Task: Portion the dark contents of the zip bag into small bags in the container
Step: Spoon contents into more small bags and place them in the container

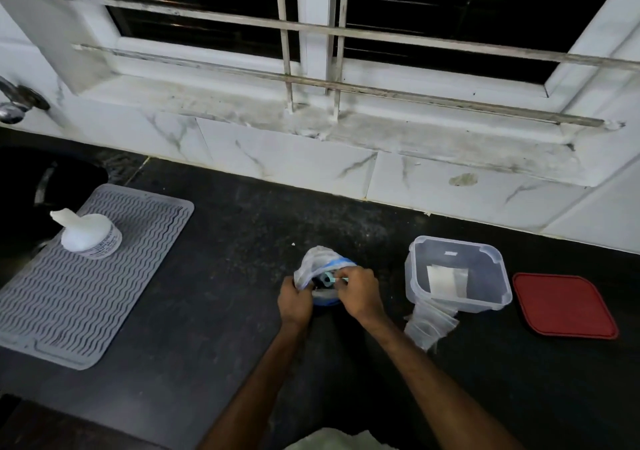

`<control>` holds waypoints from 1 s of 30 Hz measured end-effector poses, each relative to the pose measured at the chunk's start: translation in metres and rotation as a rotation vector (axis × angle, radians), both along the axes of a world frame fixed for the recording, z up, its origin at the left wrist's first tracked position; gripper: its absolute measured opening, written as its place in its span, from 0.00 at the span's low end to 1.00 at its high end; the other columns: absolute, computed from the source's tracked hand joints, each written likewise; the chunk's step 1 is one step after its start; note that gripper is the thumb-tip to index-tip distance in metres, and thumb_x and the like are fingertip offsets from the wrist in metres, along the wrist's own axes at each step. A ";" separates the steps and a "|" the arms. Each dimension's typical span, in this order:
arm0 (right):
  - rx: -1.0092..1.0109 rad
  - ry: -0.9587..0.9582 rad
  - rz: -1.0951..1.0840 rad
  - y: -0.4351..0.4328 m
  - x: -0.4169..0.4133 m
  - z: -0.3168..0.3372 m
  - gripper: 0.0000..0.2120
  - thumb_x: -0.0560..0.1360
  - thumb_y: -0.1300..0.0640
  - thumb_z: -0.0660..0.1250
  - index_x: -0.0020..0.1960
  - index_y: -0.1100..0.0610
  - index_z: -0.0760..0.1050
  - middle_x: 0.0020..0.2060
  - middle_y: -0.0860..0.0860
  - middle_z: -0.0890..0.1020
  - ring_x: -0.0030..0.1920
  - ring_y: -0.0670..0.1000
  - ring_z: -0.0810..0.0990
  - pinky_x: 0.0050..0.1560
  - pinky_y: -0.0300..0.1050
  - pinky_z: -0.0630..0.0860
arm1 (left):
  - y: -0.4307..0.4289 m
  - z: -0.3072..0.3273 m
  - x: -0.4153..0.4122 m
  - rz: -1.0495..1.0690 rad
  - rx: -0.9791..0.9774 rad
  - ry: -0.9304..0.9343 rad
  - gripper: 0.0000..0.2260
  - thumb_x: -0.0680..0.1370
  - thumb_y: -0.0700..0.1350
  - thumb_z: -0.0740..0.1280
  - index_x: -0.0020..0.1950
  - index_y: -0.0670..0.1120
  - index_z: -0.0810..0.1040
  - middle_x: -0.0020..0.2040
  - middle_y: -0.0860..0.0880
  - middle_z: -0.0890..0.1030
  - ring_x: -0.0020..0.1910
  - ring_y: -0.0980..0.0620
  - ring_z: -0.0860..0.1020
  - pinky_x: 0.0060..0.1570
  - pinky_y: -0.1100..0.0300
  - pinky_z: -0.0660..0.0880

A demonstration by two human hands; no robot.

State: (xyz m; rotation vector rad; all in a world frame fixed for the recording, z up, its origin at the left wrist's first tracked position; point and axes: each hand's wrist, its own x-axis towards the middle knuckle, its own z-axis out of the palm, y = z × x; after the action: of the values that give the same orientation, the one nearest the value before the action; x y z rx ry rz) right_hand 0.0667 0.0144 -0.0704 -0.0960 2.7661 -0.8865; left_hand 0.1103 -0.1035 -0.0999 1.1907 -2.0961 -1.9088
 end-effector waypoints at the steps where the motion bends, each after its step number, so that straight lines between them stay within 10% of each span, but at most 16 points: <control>1: -0.012 -0.007 -0.013 0.001 -0.001 0.000 0.08 0.73 0.58 0.67 0.49 0.54 0.84 0.47 0.52 0.85 0.48 0.52 0.83 0.53 0.46 0.79 | 0.002 0.000 -0.002 0.005 0.030 0.017 0.08 0.76 0.40 0.69 0.54 0.42 0.77 0.52 0.44 0.81 0.50 0.47 0.80 0.48 0.53 0.77; 18: -0.601 -0.448 -0.454 0.015 0.001 0.002 0.07 0.76 0.69 0.64 0.49 0.66 0.80 0.38 0.60 0.84 0.35 0.52 0.84 0.35 0.41 0.82 | -0.001 -0.006 -0.011 -0.035 0.114 0.101 0.11 0.75 0.34 0.69 0.56 0.39 0.74 0.50 0.43 0.81 0.47 0.47 0.80 0.40 0.61 0.79; 30: -0.902 -0.566 -0.476 0.050 0.019 0.055 0.06 0.77 0.68 0.65 0.52 0.68 0.78 0.40 0.62 0.83 0.38 0.52 0.83 0.38 0.39 0.82 | -0.016 -0.001 0.018 -0.083 0.088 0.106 0.38 0.69 0.62 0.74 0.71 0.44 0.65 0.64 0.46 0.77 0.60 0.49 0.79 0.61 0.49 0.77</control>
State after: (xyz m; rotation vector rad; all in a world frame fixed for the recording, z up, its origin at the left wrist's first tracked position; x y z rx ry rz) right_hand 0.0860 0.0639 -0.0155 0.5832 1.7150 -1.8620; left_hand 0.1284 -0.1199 -0.1008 1.0076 -2.0578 -2.0714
